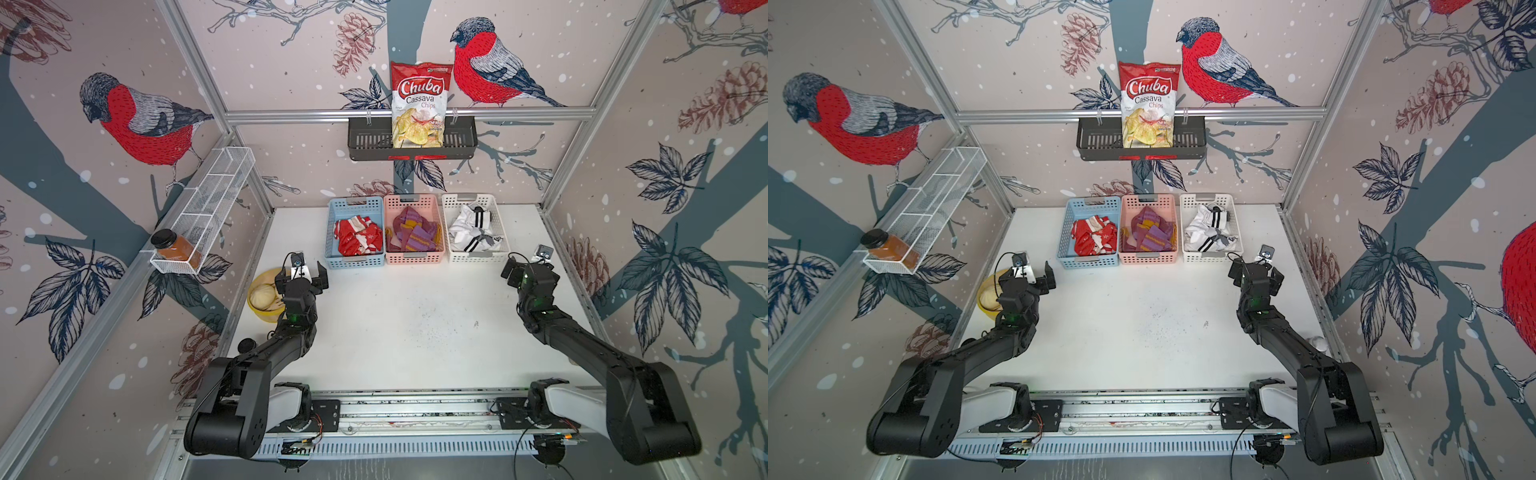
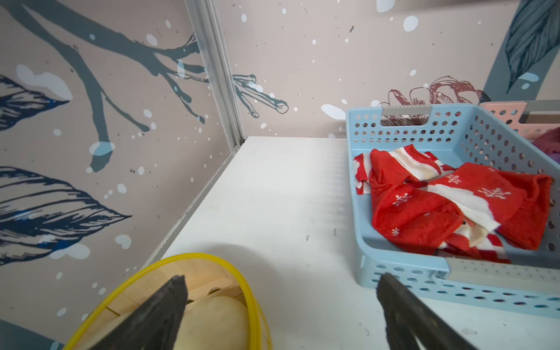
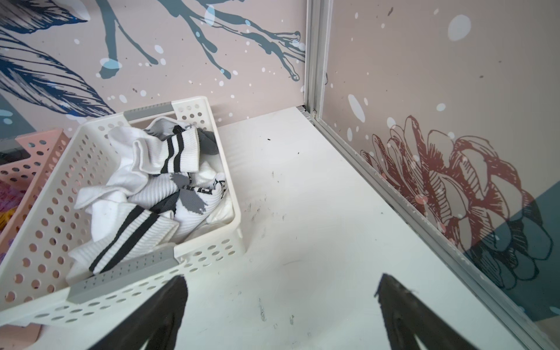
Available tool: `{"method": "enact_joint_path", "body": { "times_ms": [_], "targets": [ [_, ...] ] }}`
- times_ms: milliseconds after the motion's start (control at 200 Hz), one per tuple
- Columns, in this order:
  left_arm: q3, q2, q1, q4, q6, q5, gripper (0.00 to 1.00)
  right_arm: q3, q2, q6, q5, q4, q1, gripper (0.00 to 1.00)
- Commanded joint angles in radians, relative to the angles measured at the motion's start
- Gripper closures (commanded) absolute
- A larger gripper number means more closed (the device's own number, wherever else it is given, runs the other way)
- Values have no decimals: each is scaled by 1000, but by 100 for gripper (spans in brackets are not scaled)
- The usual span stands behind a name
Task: Sort the socks into the basket by color
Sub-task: Reset both arms
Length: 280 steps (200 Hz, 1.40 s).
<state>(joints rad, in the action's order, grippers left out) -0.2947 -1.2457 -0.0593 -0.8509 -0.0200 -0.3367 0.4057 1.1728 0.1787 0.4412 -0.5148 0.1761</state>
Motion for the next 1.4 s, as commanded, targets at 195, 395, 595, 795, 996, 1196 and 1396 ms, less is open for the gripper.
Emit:
{"method": "enact_joint_path", "body": {
  "times_ms": [195, 395, 595, 795, 996, 1196, 1396],
  "targets": [
    [141, -209, 46, -517, 57, 161, 2, -111, 48, -58, -101, -345, -21, 0],
    [175, -301, 46, -662, 45, 189, 2, -114, 109, -41, -119, -386, -43, 0],
    [171, -316, 47, -671, 72, 115, 2, -207, 125, -157, -154, -589, -48, 0],
    [78, -303, 47, -475, 52, 171, 2, -262, 237, -182, -277, -811, -91, 0],
    [82, -306, 46, -488, 48, 171, 2, -279, 349, -147, -410, -930, -161, 0],
    [83, -307, 45, -493, 47, 171, 2, -220, 360, -102, -444, -833, -201, 0],
    [83, -307, 45, -492, 46, 171, 2, -220, 359, -105, -445, -832, -201, 0]
  ]
}}
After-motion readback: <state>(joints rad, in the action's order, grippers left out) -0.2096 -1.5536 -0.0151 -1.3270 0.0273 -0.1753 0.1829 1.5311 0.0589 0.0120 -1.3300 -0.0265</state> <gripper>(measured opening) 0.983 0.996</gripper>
